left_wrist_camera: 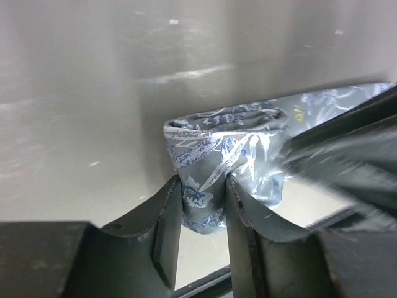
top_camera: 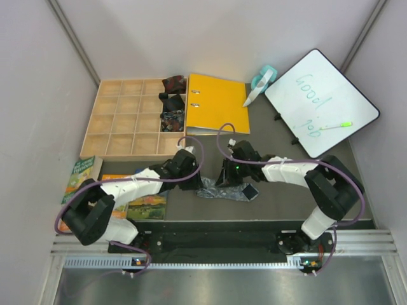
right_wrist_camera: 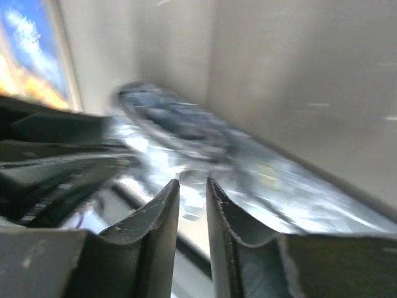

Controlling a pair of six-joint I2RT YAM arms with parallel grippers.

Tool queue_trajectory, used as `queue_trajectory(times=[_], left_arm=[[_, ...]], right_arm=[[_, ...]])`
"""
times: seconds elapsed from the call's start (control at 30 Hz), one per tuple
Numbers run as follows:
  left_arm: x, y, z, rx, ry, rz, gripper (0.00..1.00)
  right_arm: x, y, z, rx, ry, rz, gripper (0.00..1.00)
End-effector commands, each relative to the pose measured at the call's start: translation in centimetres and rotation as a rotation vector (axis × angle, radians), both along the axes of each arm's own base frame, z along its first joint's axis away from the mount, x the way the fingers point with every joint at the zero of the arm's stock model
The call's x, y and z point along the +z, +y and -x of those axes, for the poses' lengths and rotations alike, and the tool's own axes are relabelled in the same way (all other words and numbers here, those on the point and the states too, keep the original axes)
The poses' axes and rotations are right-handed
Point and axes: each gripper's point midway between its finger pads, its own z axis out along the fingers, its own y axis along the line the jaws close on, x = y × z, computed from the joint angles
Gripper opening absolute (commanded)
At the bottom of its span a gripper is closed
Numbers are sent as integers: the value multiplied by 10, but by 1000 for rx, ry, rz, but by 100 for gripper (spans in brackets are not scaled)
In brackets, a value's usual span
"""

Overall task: Roll the ties
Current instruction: Roll the tie at the center of the board.

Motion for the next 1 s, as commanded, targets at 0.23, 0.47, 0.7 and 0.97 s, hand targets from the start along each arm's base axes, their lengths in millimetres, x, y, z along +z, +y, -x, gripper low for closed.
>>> queue_trajectory(times=[0.23, 0.47, 0.7, 0.97], left_arm=[[19, 71, -8, 95, -61, -395, 18], [27, 79, -11, 101, -95, -534, 18], [33, 73, -14, 89, -119, -690, 18], [33, 55, -16, 54, -130, -884, 19]], right_arm=[[-7, -66, -17, -165, -106, 119, 28], [1, -78, -22, -221, -181, 130, 29], [-3, -77, -20, -214, -189, 110, 29], [1, -82, -19, -240, -240, 80, 28]])
